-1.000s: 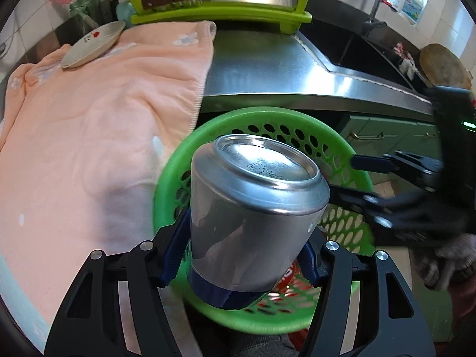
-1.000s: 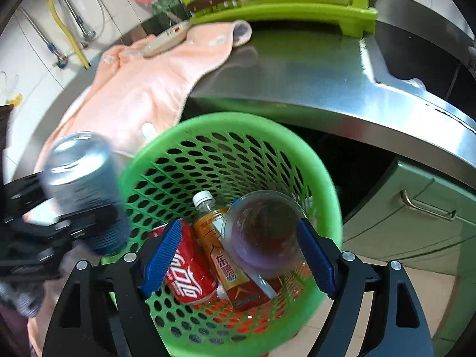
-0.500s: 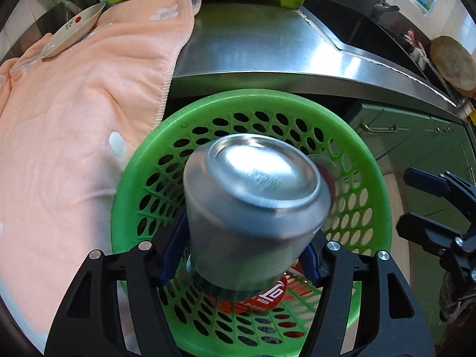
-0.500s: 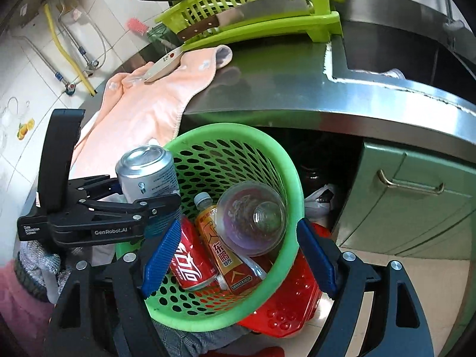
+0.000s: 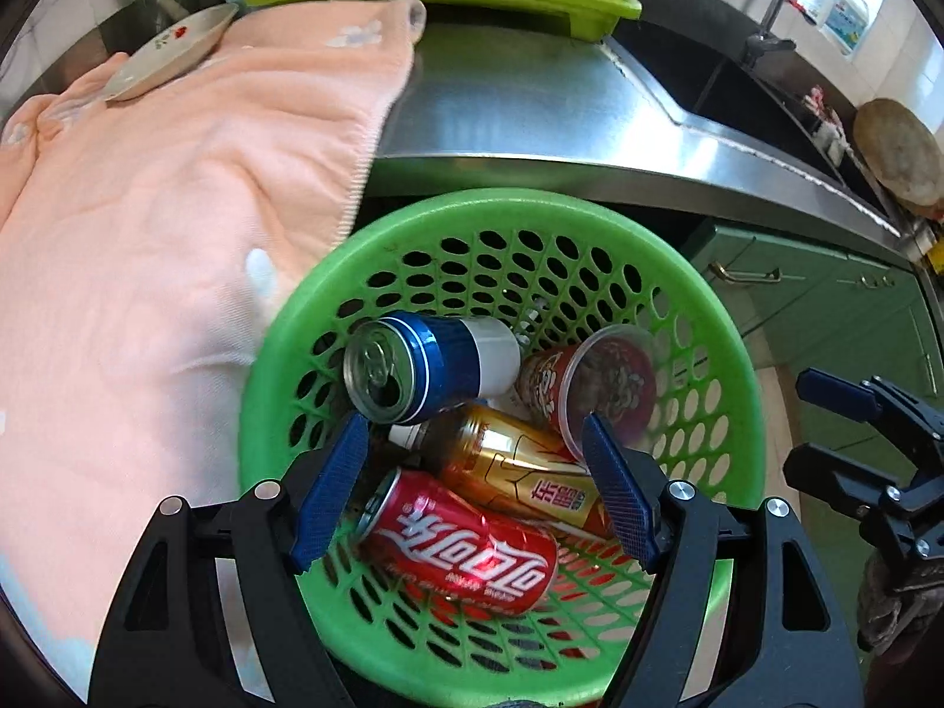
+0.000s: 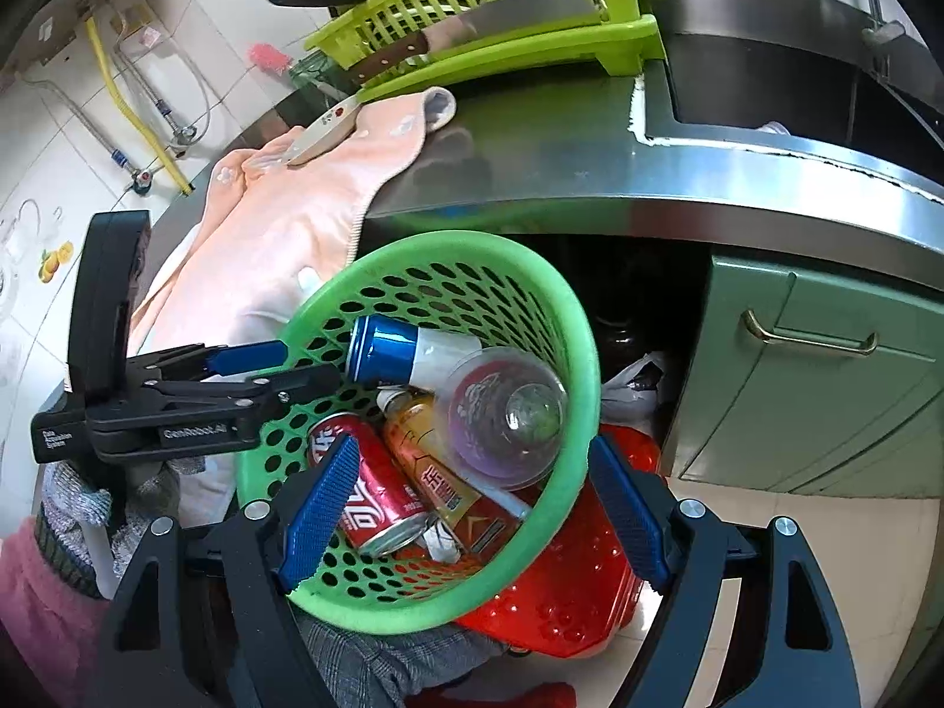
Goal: Collect trash
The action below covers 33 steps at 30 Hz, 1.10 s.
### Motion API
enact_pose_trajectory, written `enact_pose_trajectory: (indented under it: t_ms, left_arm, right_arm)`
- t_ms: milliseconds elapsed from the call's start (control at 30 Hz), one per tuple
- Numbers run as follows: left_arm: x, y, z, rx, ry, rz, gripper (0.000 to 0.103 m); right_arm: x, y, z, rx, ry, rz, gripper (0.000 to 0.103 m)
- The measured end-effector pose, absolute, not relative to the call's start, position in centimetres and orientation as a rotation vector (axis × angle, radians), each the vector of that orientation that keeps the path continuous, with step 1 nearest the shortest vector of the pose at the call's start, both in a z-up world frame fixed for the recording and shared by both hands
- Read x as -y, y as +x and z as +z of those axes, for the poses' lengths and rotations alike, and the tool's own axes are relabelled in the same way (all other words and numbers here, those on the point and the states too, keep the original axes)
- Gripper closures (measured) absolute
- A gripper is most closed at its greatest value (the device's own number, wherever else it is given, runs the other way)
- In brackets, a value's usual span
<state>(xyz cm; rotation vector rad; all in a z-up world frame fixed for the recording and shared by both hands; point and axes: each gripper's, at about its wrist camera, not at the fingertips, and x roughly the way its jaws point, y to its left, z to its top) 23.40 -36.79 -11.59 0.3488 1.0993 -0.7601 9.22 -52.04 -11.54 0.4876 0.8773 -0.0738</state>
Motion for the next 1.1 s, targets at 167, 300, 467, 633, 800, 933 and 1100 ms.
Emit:
enact_pose_trajectory:
  t_ms: [167, 300, 467, 633, 800, 933, 1100]
  left_arm:
    - [33.9, 22.3, -9.3, -1.045, 0.305, -0.748, 0.027]
    - [31.0, 20.8, -7.3, -0.991, 0.267, -0.727, 0.023]
    - [27.6, 18.9, -5.1, -0.929, 0.232, -0.682, 0.017]
    - [23.5, 16.8, -3.4, -0.870, 0.189, -0.621, 0.012]
    - [19.4, 14.6, -2.3, -0.812, 0.186, -0.544, 0.011]
    - [16.5, 13.5, -1.4, -0.782, 0.151, -0.502, 0.010]
    - [13.1, 11.8, -0.3, -0.736, 0.130, -0.431, 0.008]
  right_arm:
    - [49.8, 8.4, -10.4, -0.861, 0.423, -0.073, 0.026]
    - [47.8, 7.9, -9.5, -0.845, 0.382, -0.068, 0.024]
    - [44.7, 7.3, -8.0, -0.812, 0.309, -0.065, 0.023]
    - [41.8, 6.4, -6.8, -0.776, 0.266, -0.062, 0.019]
    - [39.2, 5.6, -5.6, -0.738, 0.227, -0.067, 0.015]
    - [37.3, 5.1, -5.0, -0.725, 0.212, -0.056, 0.015]
    - [35.8, 4.4, -4.0, -0.695, 0.210, -0.064, 0.015]
